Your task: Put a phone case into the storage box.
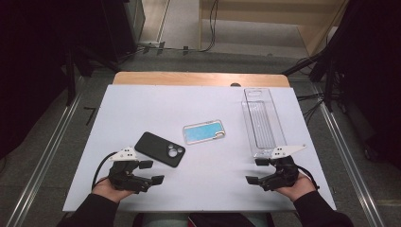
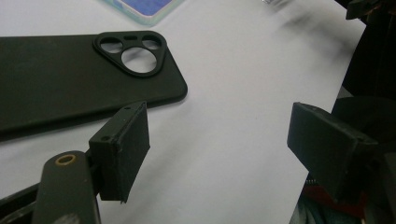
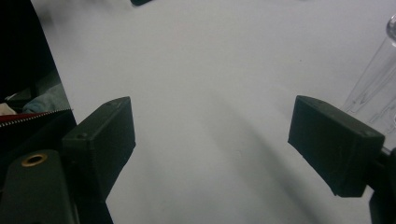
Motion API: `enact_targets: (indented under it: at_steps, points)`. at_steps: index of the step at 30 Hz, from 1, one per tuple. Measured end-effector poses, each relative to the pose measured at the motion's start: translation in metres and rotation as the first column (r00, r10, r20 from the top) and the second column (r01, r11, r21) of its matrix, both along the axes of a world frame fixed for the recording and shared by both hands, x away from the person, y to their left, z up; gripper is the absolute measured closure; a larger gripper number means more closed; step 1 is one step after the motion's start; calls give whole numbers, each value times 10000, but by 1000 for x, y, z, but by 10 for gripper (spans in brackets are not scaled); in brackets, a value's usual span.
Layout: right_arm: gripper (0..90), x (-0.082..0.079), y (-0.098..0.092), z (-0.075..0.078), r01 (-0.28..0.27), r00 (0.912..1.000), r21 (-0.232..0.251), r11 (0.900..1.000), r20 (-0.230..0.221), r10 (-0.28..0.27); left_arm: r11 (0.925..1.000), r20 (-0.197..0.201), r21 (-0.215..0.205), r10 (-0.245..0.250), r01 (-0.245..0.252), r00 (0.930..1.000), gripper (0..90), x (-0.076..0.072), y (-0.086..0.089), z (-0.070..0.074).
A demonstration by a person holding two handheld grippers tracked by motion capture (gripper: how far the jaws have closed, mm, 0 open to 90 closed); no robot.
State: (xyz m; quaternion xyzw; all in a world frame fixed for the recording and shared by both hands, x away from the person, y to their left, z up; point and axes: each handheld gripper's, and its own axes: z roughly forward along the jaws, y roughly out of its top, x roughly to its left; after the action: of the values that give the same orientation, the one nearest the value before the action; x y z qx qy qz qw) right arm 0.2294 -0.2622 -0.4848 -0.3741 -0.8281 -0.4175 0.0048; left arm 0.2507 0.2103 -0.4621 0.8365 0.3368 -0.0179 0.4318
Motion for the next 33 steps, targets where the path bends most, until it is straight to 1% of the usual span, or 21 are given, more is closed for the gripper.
enact_targets:
  at_steps: [1,3,4,6,7,9,11,12,15,17,21,26,30,32,33]
  points:
    - [130,0,0,0,0,10000,0,10000,0,0,10000,52,-18,10,-10,10000,217,0,0,0]
    - [130,0,0,0,8,10000,-10,10000,-29,-8,9999,155,-148,77,-75,9999,165,1,0,1]
    - [129,0,0,0,0,10000,-12,10000,-31,0,9999,192,-134,80,-77,9998,143,2,0,2]
    - [130,0,0,0,-36,10000,-19,10000,-7,36,9998,133,-180,92,-90,9999,137,4,-1,3]
    - [130,0,0,-1,-35,10000,-16,10000,-7,35,9999,138,-114,13,-12,9999,126,6,-2,4]
    - [129,0,0,-1,-37,10000,-5,10000,-19,37,9999,132,-150,-1,3,9999,69,8,-4,4]
    - [129,0,0,-1,-39,10000,1,10000,-17,39,9999,127,-138,-88,90,9999,64,10,-6,5]
    - [129,0,0,-1,-35,10000,0,10000,-24,35,9999,81,-16,-154,154,9998,14,12,-8,5]
    - [130,1,0,-1,-45,10000,1,10000,-17,45,9995,136,122,-306,305,9994,11,15,-11,6]
    - [129,1,0,-1,-49,10000,-6,10000,-18,49,9994,124,-11,-335,335,9994,11,18,-13,7]
    - [129,1,0,-1,-61,10000,-12,10000,-23,61,9985,257,-252,-473,479,9986,0,25,-17,11]
    - [130,0,0,-1,-47,10000,41,10000,-35,48,9974,306,-340,-629,639,9976,0,35,-22,15]
    - [129,0,0,-1,-82,10000,64,9999,-54,82,9945,341,-141,-1030,1035,9941,0,42,-29,16]
    - [130,0,0,-1,-102,9999,48,9999,-61,102,9930,458,23,-1179,1179,9920,0,46,-33,17]
    - [130,0,0,-1,-108,9999,52,9999,-65,109,9925,440,39,-1219,1219,9916,0,47,-35,17]
